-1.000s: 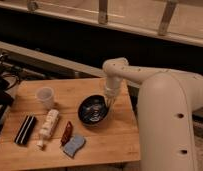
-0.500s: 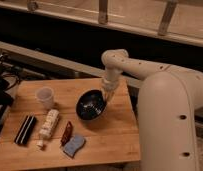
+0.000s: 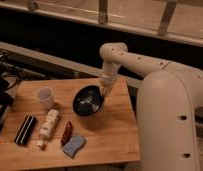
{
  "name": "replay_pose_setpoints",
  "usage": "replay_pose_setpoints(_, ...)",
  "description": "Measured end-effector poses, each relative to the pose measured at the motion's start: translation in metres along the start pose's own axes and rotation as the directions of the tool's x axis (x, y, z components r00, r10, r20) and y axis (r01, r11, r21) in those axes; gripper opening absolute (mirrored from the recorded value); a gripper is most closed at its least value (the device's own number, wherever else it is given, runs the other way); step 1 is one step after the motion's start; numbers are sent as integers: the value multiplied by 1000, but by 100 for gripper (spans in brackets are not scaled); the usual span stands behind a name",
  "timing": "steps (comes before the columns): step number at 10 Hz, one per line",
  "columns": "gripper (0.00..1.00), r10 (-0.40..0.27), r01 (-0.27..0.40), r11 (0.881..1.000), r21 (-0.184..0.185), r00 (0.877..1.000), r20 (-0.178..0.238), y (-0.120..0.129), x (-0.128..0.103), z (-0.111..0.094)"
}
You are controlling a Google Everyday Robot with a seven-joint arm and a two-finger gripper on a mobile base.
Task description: Pick up the ceramic bowl
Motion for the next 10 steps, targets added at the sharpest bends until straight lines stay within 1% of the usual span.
replay_pose_setpoints(1, 1, -13, 13, 1000, -6, 1000, 4, 4, 0, -7)
replay_pose_setpoints(3, 1, -23, 23, 1000, -9, 1000, 8, 8, 0, -11)
replay_pose_setpoints(6, 1, -30, 31, 999, -19, 999, 24, 8, -1, -22)
replay_pose_setpoints(10, 1, -42, 43, 999, -20, 999, 25, 13, -4, -24)
